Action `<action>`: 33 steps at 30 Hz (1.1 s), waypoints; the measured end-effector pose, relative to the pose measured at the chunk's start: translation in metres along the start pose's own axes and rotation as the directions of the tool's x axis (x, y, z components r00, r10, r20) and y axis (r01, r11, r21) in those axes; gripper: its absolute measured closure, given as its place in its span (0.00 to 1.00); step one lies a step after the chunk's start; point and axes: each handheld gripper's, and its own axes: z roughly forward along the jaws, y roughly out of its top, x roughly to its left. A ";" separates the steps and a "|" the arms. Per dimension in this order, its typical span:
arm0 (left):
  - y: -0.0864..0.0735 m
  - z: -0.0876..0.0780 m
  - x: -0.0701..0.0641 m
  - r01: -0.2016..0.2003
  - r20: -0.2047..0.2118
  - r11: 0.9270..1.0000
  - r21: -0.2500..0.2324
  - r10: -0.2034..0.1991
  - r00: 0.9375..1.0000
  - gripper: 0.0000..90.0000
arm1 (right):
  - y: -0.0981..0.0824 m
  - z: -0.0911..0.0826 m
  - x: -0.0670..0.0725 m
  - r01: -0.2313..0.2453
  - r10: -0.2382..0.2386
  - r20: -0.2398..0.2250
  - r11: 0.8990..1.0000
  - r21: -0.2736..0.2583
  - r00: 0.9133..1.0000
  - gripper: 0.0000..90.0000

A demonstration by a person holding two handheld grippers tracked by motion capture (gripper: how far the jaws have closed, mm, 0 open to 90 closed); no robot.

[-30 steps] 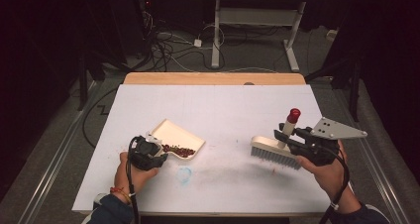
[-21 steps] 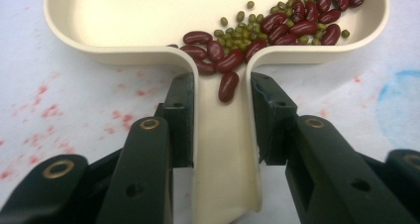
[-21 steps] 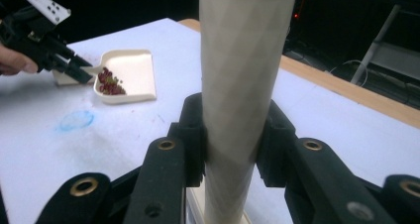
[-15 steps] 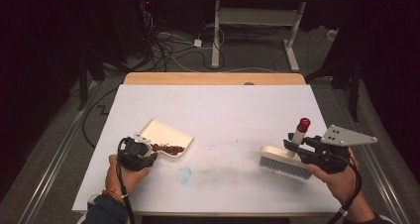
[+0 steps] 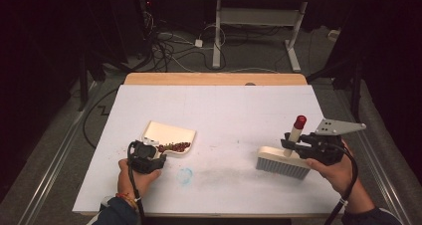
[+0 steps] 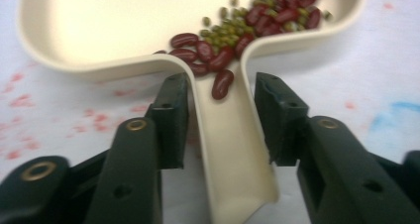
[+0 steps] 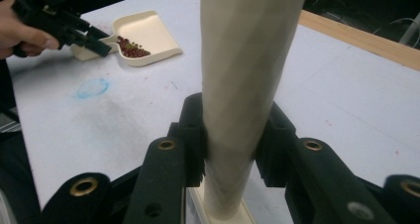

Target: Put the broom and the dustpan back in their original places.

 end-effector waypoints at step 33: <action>-0.028 -0.029 0.003 -0.265 0.033 0.931 -0.253 0.282 0.959 0.23 | 0.006 0.121 -0.088 -0.211 0.155 0.354 0.969 0.125 0.922 0.56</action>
